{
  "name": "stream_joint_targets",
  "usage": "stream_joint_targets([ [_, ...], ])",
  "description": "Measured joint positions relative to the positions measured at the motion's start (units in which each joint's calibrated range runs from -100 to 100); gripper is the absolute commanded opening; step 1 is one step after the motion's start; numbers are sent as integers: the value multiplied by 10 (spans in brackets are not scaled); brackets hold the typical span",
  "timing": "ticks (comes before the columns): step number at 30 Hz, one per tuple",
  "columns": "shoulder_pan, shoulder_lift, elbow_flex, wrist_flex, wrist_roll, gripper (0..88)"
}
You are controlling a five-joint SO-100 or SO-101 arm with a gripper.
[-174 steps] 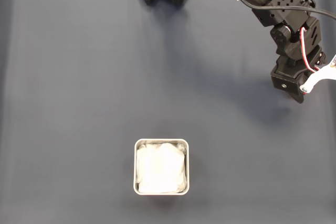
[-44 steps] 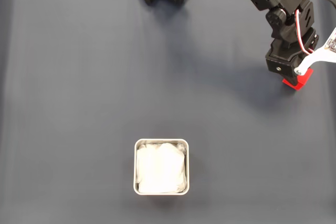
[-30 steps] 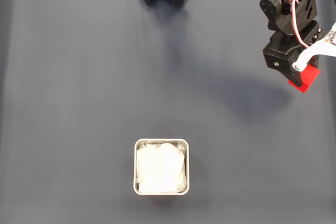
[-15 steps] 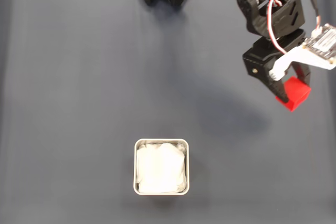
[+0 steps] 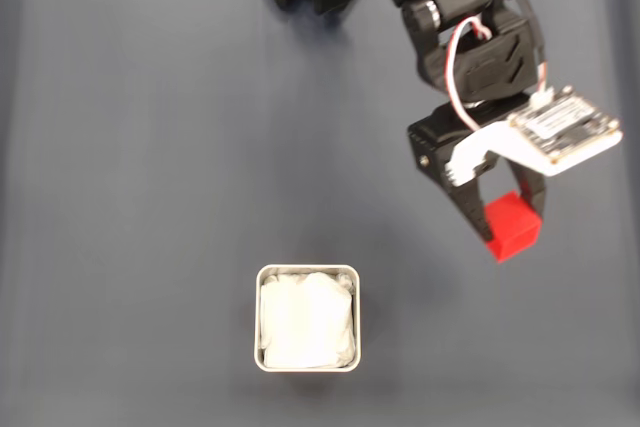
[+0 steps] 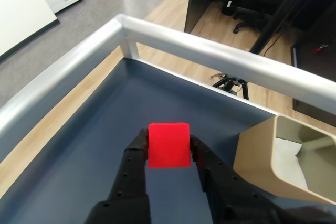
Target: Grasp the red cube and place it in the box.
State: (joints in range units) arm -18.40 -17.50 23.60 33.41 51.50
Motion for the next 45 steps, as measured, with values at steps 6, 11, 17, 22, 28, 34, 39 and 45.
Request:
stream_joint_targets([
  [6,36,0,-33,0,0,56],
  [11,64,6,-61,0,0,54],
  [17,95,17,-81,0,-5,51],
  [22,119,29,-84,0,-5,49],
  [28,146,44,-84,0,-6,46],
  [34,171,63,-84,0,-9,44],
  [39,190,76,-84,-2,-9,44],
  [45,205,86,-86,-11,-9,43],
])
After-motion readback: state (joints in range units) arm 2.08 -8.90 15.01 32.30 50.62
